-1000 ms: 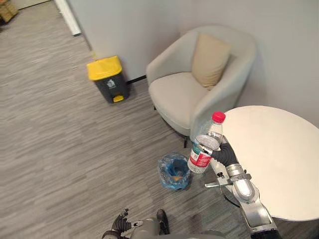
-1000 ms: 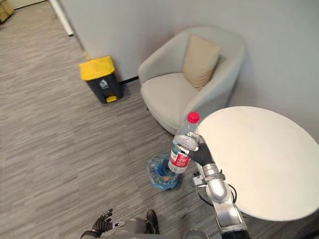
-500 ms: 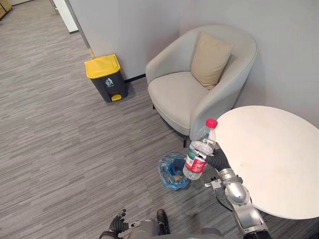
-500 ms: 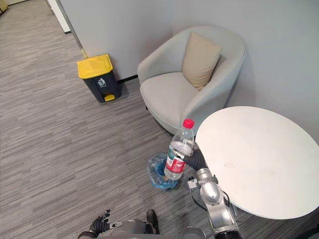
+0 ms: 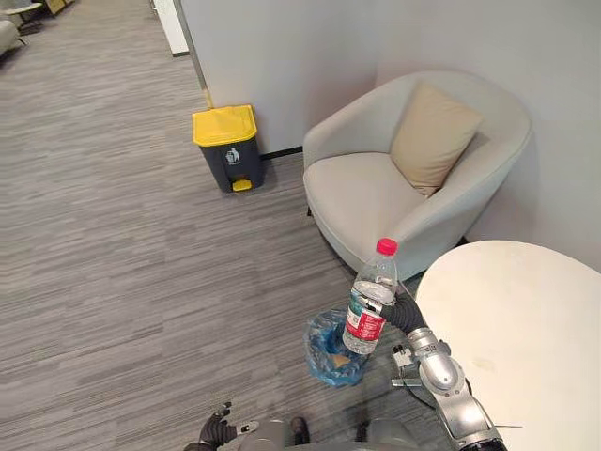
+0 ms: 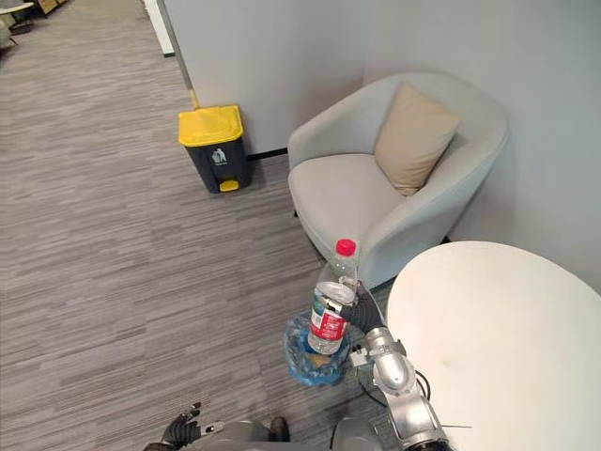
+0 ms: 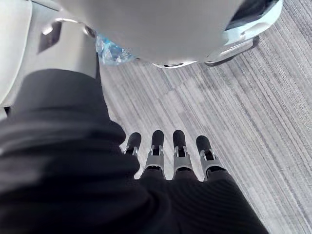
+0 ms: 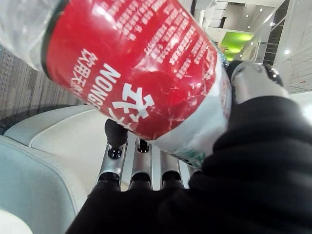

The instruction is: Gather rubbish on tea table into small bin, then transfer packed bag to large trash can.

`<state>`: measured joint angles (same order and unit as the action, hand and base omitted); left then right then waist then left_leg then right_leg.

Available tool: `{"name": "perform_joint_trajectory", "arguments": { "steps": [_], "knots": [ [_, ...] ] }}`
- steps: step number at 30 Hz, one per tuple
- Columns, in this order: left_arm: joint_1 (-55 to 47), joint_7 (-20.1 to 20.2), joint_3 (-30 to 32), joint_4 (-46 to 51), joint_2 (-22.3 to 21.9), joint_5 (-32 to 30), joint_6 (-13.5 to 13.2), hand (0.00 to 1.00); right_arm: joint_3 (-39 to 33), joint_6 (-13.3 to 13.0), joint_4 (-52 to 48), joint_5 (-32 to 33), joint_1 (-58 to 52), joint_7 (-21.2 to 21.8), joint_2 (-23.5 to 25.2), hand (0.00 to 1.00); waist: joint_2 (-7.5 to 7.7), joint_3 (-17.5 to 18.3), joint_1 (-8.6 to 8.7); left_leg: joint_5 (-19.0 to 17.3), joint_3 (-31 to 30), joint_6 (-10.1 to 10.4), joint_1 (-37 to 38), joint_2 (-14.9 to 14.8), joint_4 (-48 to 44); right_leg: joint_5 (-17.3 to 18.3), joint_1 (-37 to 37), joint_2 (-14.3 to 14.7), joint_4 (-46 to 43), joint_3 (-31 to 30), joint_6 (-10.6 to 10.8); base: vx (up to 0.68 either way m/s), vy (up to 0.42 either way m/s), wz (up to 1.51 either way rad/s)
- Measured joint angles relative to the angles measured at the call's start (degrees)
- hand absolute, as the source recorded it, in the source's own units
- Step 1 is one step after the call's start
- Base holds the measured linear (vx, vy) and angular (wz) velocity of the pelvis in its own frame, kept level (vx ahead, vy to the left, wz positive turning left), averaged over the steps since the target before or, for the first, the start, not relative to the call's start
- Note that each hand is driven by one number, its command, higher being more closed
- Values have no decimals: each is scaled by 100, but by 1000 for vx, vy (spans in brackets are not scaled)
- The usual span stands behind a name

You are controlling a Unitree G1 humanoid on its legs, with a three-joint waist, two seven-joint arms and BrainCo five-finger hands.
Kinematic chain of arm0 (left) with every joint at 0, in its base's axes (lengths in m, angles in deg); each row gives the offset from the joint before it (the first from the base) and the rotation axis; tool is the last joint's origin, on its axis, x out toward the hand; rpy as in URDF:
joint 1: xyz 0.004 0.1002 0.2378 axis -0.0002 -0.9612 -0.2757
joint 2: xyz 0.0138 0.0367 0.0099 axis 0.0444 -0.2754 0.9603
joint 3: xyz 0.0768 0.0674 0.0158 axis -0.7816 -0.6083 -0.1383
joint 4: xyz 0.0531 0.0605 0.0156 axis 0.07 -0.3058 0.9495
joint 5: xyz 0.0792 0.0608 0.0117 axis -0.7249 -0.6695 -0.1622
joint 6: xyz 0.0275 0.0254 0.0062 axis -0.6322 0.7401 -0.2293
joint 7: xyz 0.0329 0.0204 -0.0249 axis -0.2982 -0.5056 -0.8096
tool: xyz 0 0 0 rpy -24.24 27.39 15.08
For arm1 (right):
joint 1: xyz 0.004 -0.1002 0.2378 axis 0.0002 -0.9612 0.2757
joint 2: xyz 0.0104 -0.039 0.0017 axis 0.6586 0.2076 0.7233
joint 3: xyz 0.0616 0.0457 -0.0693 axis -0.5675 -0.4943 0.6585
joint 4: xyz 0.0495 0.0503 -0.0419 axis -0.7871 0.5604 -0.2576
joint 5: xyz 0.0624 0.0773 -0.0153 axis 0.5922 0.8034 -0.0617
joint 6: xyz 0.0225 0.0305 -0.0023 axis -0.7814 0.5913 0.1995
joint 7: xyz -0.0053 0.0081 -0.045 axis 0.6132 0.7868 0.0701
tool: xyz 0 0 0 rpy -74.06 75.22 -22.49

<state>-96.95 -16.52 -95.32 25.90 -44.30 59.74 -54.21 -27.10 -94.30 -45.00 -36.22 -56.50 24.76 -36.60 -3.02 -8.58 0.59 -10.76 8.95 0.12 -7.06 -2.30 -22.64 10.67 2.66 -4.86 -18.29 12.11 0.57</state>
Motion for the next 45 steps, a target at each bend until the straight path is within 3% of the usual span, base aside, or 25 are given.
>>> {"name": "perform_joint_trajectory", "arguments": {
  "steps": [1, 3, 6, 7, 8, 10, 14, 19, 24, 28, 31, 36, 41, 45],
  "knots": [
    [56, 5, 44, 9, -11, 1, -3, 0, -5, 0, -4, 2, -68, -4, -10, 100, -69, -56, 3, 8, 137, 31, -76, -172, -489, -11, -274, 97, 154, 62, -10, 173, -83, 22],
    [63, 4, 63, 12, -31, 0, -6, 0, 3, 2, -48, 3, -185, -10, -22, 100, -43, -65, -99, 2, 308, 57, -114, -340, -871, -17, -598, 192, 360, 70, -19, 164, -70, -1],
    [117, 5, 67, 11, 1, -4, 22, 0, -15, -2, -211, 11, -143, -28, -2, 100, -14, -64, -144, 50, 299, 215, -105, -349, -792, -195, -707, 231, 708, 31, -39, 133, -24, -13],
    [145, 12, 98, 7, 4, -1, 35, 0, -10, -3, -208, 10, -75, -30, 45, 100, 40, -152, -155, 47, 231, 323, -160, -304, -854, -304, -761, 184, 870, -42, -71, 77, 18, -25],
    [160, 11, 119, 8, -2, 0, 31, 0, -7, -1, -198, 10, -30, -29, 45, 100, 49, -192, -186, -27, 36, 269, -140, -254, -706, -325, -759, 170, 883, -128, -59, 66, 49, -33],
    [154, 12, 85, 3, -79, -2, 42, 0, -22, -3, -193, 11, 25, -36, 41, 100, -102, -232, -152, 157, -515, 423, 53, -321, -11, -317, -756, 288, 874, -258, -22, 46, 88, -37],
    [172, 25, 54, -16, 16, -4, 40, 0, 38, -6, -146, 1, -9, -19, 205, 100, 30, -292, -159, 218, -334, 270, 343, -214, 486, -381, -620, 200, 903, -598, 90, 10, 83, -35],
    [173, 52, 53, -52, 15, -24, 39, 0, 116, -5, 84, -135, -20, 3, 188, 100, 44, -288, -157, 407, -90, 126, 444, -127, 917, -357, -294, 118, 656, -866, 135, -58, 32, -23],
    [183, 71, 54, -79, 23, -78, 30, 0, 396, 2, 450, -336, 14, 27, 59, 100, 44, -287, -142, 469, -31, 141, 425, -105, 1066, -358, -121, 109, 586, -939, 144, -54, -8, -10],
    [440, 74, 39, -69, 88, -78, 0, 0, 678, 2, 550, -447, 552, 22, -166, 100, 48, -436, -151, 488, 37, 111, -243, -152, 597, -316, 630, 106, 29, -1040, 197, -60, -10, -8],
    [990, 33, 35, 5, 121, -68, -59, 0, 808, -1, 818, -476, 1433, 4, -362, 100, 44, -951, -149, 387, -47, 47, -944, -180, -93, -150, 1311, 67, -689, -1029, 193, -216, -1, 10],
    [1467, -61, 63, 137, 259, 73, -97, 0, 1265, -2, 1182, -659, 2514, -31, -698, 100, 45, -1480, -187, 95, -124, 28, -2119, -271, -1149, 162, 2462, 14, -1803, -961, 212, -260, -6, 12],
    [1898, -248, 241, 148, 236, 283, -96, 0, 1415, 10, 1705, -864, 3069, -285, -681, 100, 10, -1557, -320, 66, -222, -19, -3261, -352, -1828, 220, 3518, -25, -2467, -880, 149, -193, -10, 14],
    [2368, -428, 876, 548, 27, 527, -99, 0, 1405, 82, 1758, -1152, 3740, -649, -548, 100, 14, -1701, -329, 49, -158, -48, -4408, -537, -2441, 302, 4592, -136, -3162, -728, 90, -180, -51, 21]
  ]
}}
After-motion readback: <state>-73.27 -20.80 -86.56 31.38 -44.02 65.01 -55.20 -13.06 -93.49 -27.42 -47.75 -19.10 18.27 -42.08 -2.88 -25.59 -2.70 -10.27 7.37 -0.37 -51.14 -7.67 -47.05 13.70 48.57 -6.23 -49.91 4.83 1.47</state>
